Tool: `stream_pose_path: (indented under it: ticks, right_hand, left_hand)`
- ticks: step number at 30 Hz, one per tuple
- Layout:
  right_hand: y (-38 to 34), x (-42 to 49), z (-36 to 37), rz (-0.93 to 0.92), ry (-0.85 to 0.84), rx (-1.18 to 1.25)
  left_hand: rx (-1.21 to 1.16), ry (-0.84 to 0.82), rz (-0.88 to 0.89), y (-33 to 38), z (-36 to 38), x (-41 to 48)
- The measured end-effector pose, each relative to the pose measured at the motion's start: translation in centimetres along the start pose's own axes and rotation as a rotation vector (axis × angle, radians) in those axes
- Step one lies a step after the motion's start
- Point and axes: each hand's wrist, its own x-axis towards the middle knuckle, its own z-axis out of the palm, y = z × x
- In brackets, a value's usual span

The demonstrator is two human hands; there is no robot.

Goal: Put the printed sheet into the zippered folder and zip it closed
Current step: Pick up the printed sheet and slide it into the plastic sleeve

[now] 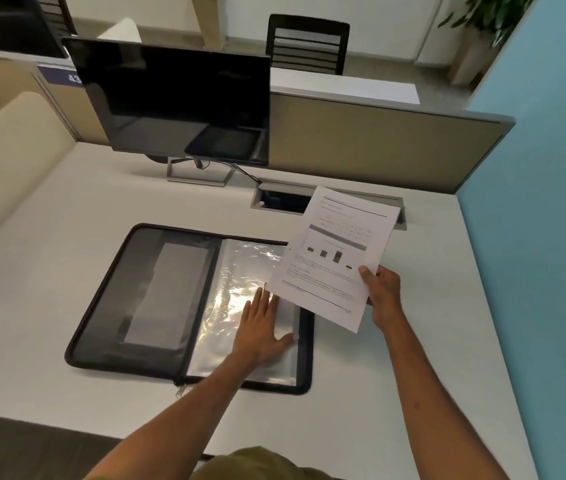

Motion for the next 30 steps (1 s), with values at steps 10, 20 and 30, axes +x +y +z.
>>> stream_pose_path:
  ticks: [10,20,30]
  right_hand:
    - [0.2,-1.0,2.2,-0.037,-0.029,0.040]
    - [0.5,-1.0,4.7,-0.034,0.002,0.161]
    - [1.5,-1.9,9.7,0.005,-0.081,0.164]
  left_hand:
    - [-0.100,0.231,0.011,-0.9,-0.8,-0.6]
    - [-0.627,0.501,-0.504,-5.0,-10.6,-0.2]
    - [-0.844,0.370,-0.661,-18.9,-15.2,-5.2]
